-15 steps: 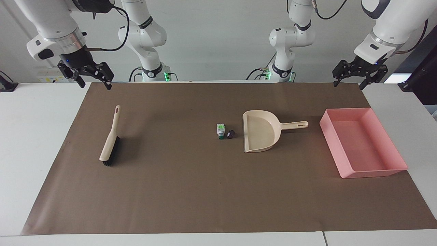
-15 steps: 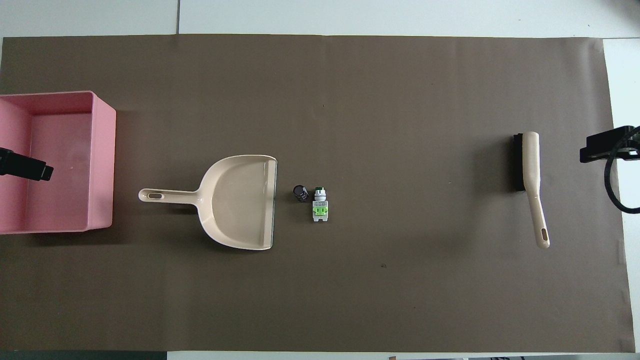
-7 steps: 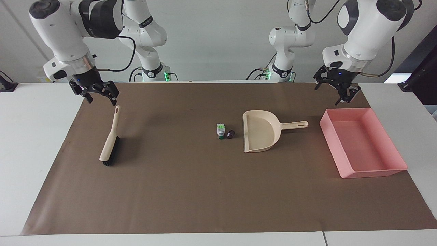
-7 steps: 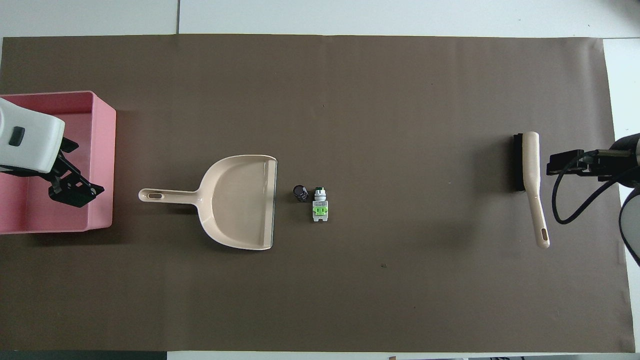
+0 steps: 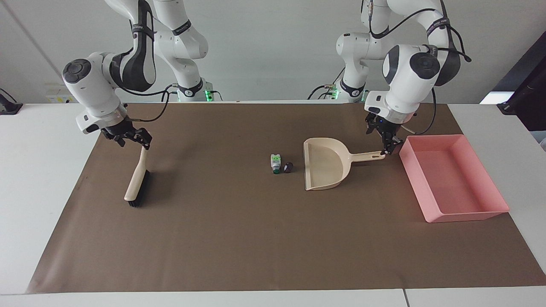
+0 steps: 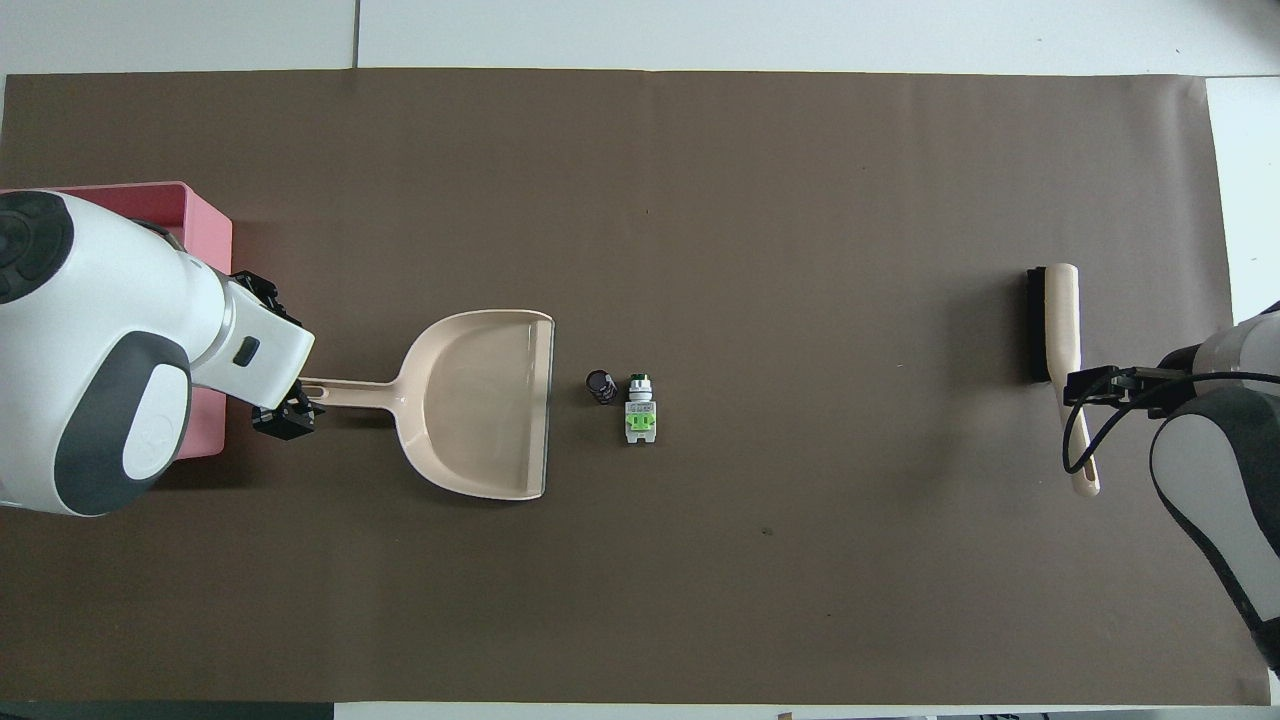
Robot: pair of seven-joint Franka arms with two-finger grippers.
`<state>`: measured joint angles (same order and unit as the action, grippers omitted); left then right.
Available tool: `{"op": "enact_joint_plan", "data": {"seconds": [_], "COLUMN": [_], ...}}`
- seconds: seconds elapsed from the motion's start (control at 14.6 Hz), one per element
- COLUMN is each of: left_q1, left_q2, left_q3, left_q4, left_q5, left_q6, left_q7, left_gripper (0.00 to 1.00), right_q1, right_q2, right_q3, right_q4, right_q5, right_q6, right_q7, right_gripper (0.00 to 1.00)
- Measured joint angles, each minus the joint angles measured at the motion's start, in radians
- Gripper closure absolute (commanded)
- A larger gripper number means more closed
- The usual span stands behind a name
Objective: Clean e-waste and dump in bin
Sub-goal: 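Grasp the dustpan handle with the left gripper while the right gripper grasps the brush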
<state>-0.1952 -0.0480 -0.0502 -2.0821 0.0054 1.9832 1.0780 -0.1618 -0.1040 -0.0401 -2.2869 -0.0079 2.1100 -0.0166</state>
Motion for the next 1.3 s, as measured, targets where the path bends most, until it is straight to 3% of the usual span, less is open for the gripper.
{"op": "enact_joint_plan", "data": {"seconds": [0.21,0.41,0.62,1.3], "left_q1": [-0.015,-0.038,-0.042,-0.032], "left_q2": [0.012,0.022,0.023,0.028], "left_q3": [-0.001,-0.002,0.000,0.008], "left_q4": [-0.136,-0.196,-0.206,-0.194], "left_q5": [0.001,0.002,0.002,-0.022], "left_q6": [0.183,0.222,0.219,0.221], "left_q7": [0.035,0.217,0.361,0.363], "left_gripper": [0.08,0.04,0.03,0.02], "right_q1": [-0.004,-0.021,-0.022,-0.022], "right_q2": [0.025,0.044,0.046,0.045], "right_q3": [0.000,0.000,0.001,0.004], "right_q4": [-0.021,-0.031,-0.046,-0.067], "right_q5": [0.000,0.001,0.005,0.023], "right_q6": [0.015,0.019,0.020,0.030], "right_q7": [-0.035,-0.072,-0.073,-0.073], "right_gripper": [0.01,0.02,0.04,0.18]}}
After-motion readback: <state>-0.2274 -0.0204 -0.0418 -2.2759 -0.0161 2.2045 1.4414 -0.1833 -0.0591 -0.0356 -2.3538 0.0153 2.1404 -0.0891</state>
